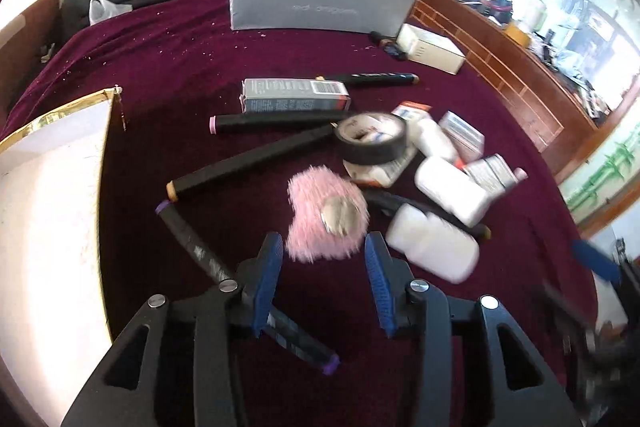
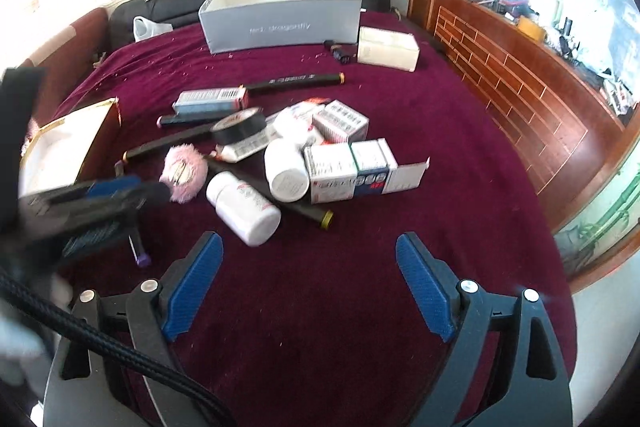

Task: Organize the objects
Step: 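Carry the pink puff toward the tray with the left gripper while the right gripper grasps a purple-capped black marker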

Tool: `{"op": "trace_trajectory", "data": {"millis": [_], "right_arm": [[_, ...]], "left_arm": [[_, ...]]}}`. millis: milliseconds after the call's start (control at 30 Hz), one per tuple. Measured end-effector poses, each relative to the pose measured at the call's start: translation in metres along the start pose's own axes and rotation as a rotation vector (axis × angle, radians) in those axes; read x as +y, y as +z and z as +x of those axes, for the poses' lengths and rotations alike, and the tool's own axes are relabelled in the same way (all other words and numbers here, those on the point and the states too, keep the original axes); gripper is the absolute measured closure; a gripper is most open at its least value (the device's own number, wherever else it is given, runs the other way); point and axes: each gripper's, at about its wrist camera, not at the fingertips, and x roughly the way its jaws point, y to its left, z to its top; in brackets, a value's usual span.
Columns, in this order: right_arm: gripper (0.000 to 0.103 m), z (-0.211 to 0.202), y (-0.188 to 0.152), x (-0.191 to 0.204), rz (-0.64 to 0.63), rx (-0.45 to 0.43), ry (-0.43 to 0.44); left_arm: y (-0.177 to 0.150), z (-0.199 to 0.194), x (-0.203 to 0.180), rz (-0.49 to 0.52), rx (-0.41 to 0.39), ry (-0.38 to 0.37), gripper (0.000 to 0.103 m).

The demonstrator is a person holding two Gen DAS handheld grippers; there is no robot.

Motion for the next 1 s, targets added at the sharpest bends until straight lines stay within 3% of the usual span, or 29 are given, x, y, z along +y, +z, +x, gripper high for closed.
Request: {"op": "trace_trajectory", "data": {"millis": [233,267,333,367,533,733,933,967,1000], "right_arm": [[0.013,0.005,-0.012,-0.016,0.064,0.011,0.050],[0.013,0.005,-0.011,-0.016,0.066,0.007,0.053],[0.013,0.004,-0.011,-0.017,0.066,0.001,0.068],[0.013,0.004,-0.011,-0.016,0.064,0.001,0.076],[0.013,0.008,-0.009,-0.001,0.022,0.023,0.172],[0.014,0.018,-0.001,0.056,-0.114,0.069,0.316],[0.015,0.049,0.005,0.131,-0.285,0.126,0.342],[0.020,0.056,0.006,0.142,-0.307,0.136,0.332],[0.031,0.062,0.007,0.150,-0.323,0.145,0.326]], "left_arm": [[0.008,0.038,-0.018,0.050,0.032,0.073,0.060],[0.008,0.040,-0.023,0.076,0.036,0.074,0.062],[0.008,0.038,-0.026,0.077,0.032,0.048,0.079],[0.007,0.034,-0.024,0.061,0.031,0.015,0.079],[-0.001,-0.023,-0.010,0.025,-0.072,-0.075,0.079],[-0.020,-0.105,0.032,-0.059,-0.204,-0.143,0.079],[-0.044,-0.147,0.085,-0.143,-0.248,-0.073,0.078],[-0.048,-0.149,0.093,-0.155,-0.248,-0.057,0.078],[-0.053,-0.150,0.101,-0.166,-0.245,-0.047,0.078]]}}
